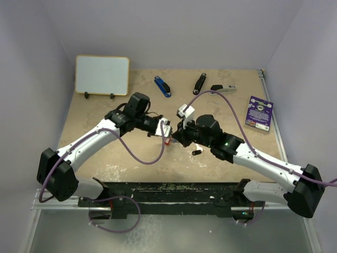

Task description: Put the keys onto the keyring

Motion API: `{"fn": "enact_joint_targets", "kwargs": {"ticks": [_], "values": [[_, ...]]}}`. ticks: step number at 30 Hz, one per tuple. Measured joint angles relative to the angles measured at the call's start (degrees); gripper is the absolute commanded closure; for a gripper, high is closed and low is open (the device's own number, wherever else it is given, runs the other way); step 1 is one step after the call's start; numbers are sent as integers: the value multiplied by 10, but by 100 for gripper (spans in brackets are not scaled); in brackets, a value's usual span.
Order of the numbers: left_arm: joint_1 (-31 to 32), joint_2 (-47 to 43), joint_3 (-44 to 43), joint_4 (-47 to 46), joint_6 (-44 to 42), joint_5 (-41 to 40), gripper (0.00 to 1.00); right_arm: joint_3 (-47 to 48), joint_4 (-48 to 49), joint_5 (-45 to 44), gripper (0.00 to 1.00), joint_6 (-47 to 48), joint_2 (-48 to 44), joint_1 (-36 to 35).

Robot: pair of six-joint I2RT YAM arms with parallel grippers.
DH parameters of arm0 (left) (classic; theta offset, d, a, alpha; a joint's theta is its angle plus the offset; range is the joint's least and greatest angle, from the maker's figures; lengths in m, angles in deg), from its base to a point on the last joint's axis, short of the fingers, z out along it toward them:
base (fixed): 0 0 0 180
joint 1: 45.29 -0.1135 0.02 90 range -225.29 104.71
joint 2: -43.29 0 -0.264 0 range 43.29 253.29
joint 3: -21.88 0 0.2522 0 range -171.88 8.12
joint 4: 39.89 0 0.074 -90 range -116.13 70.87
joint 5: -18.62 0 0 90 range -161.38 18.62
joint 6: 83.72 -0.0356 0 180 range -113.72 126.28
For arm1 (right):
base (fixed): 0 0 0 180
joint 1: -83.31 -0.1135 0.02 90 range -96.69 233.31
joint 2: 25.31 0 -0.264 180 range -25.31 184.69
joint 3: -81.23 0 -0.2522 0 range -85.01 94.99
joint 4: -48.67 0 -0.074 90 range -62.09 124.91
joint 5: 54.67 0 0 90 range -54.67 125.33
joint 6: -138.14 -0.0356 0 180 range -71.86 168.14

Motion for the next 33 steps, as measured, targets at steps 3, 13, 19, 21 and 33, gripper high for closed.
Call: {"fn": "enact_joint_targets", "kwargs": {"ticks": [3, 13, 19, 21, 33], "values": [[0, 0, -4, 0, -5, 17, 88, -12, 5, 0, 100, 2, -21, 0], [0, 0, -4, -5, -20, 40, 84, -32, 27, 6, 100, 9, -47, 0], [1, 0, 2, -21, -20, 39, 84, -34, 30, 6, 100, 13, -50, -1], [1, 0, 6, -27, -20, 38, 84, -35, 30, 6, 100, 14, -50, -2], [-6, 0, 23, -56, -2, 63, 79, -55, 37, -1, 100, 16, -74, -9]]}}
